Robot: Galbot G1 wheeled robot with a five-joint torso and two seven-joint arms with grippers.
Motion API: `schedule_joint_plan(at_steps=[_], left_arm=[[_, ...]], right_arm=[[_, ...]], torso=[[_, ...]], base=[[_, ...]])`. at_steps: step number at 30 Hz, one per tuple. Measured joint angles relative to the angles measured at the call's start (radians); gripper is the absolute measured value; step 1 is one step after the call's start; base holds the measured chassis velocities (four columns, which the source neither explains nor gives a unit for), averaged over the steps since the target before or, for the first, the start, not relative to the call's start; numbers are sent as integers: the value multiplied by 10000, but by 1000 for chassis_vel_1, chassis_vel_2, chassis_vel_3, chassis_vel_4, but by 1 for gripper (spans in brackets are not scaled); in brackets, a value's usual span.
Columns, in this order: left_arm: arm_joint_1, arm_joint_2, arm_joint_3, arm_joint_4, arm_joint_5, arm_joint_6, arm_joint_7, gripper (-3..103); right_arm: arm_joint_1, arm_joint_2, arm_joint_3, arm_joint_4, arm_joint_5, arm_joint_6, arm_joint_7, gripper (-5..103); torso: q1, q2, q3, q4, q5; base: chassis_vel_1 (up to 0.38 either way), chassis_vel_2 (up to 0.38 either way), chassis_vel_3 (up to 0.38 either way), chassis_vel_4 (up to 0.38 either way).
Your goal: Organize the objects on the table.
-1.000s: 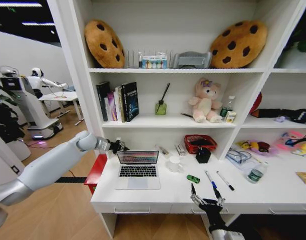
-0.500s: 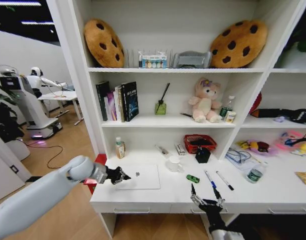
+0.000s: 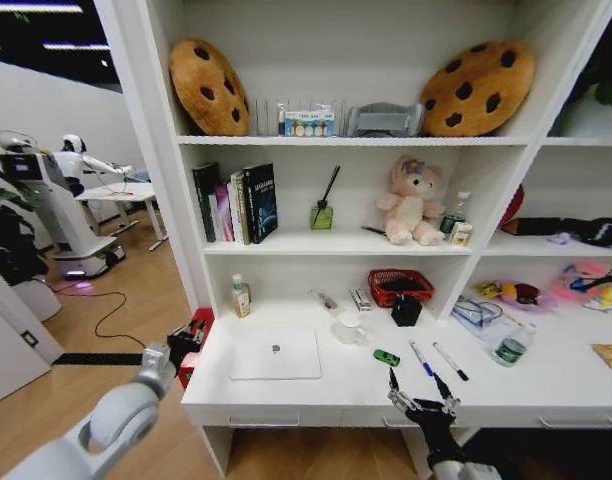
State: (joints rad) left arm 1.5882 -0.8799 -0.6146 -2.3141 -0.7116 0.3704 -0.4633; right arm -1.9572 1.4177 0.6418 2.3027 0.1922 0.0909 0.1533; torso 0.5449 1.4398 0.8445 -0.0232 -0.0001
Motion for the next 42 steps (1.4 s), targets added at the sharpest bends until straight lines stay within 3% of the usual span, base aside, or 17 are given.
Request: schedule_joint_plan(at_steps=[1, 2, 3, 5, 6, 9, 12, 17, 19, 27, 29, 30, 31, 33, 34, 36, 42], left_arm=[[871, -937, -761, -510, 896, -252, 315, 36], [1300, -1367, -1107, -735, 1346, -411, 503, 42], [1300, -1367, -1107, -735, 1346, -411, 503, 42], [2456, -2520, -1852, -1374, 2398, -800, 988, 53], [2456, -2520, -1852, -1374, 2398, -800, 988, 53], [3219, -3664, -2079, -1899, 3252, -992, 1332, 70], [3492, -4144, -1833, -1963, 3677, -1097, 1570, 75], [3667, -4349, -1573, -1962, 4167, -1212, 1937, 91], [3705, -4267, -1559, -1941, 4316, -1284, 2114, 98], [3688, -4156, -1589, -1902, 4457, -1328, 2341, 100], [3673, -4145, -1585, -1895, 4457, -1329, 2340, 100], [3665, -4137, -1581, -1890, 4457, -1330, 2336, 100], [3665, -4137, -1581, -1890, 4457, -1330, 2336, 100], [3655, -4126, -1574, -1884, 4453, -1333, 2326, 100], [3655, -4126, -1574, -1884, 4453, -1333, 2326, 100], [3643, -4120, -1565, -1878, 4446, -1337, 2312, 100], [3634, -4114, -1558, -1872, 4440, -1338, 2302, 100]], right_arm=[[66, -73, 35, 29, 92, -61, 37, 100], [111, -106, 36, 35, 118, -93, 69, 100], [111, -106, 36, 35, 118, -93, 69, 100], [221, -183, -5, 73, 129, -139, 144, 100], [221, -183, -5, 73, 129, -139, 144, 100], [171, -188, -54, 117, 59, -4, 157, 100], [97, -179, -19, 116, 37, 186, 155, 100], [-9, -235, 416, -40, 151, 528, 35, 100], [-133, -325, 1087, -167, 594, 728, -263, 100], [-109, -610, 2202, -607, 1691, 983, -857, 100], [162, -989, 2583, -1067, 2411, 1009, -1755, 100], [404, -1468, 2898, -1691, 3133, 1157, -3240, 100], [404, -1468, 2898, -1691, 3133, 1157, -3240, 100], [1215, -2772, 3319, -3297, 3958, 1306, -5692, 100], [1215, -2772, 3319, -3297, 3958, 1306, -5692, 100], [2498, -4106, 3200, -4893, 4350, 1181, -7012, 100], [4036, -4887, 2580, -6495, 4162, 863, -7626, 100]], torso=[[-1, 1, 0, 1, 3], [-1, 1, -1, 0, 4], [-1, 1, -1, 0, 4], [-1, 1, 0, 4, 5], [-1, 1, 0, 4, 5], [-1, 0, -1, -3, 5], [-1, 0, 0, -3, 3], [-1, 0, 1, -3, 3], [0, 0, 1, -3, 1], [-1, -1, 2, -3, 2], [0, -1, 2, -3, 1], [-1, -1, 1, -2, 3], [-1, -1, 1, -2, 3], [-1, 0, 2, -3, 5], [-1, 0, 2, -3, 5], [1, -2, 3, 4, 1], [4, -3, 4, 3, 5]], base=[[0, 0, 0, 0], [0, 0, 0, 0], [0, 0, 0, 0], [0, 0, 0, 0], [0, 0, 0, 0], [0, 0, 0, 0], [0, 0, 0, 0], [0, 0, 0, 0], [0, 0, 0, 0], [0, 0, 0, 0], [0, 0, 0, 0], [0, 0, 0, 0], [0, 0, 0, 0], [0, 0, 0, 0], [0, 0, 0, 0], [0, 0, 0, 0], [0, 0, 0, 0]])
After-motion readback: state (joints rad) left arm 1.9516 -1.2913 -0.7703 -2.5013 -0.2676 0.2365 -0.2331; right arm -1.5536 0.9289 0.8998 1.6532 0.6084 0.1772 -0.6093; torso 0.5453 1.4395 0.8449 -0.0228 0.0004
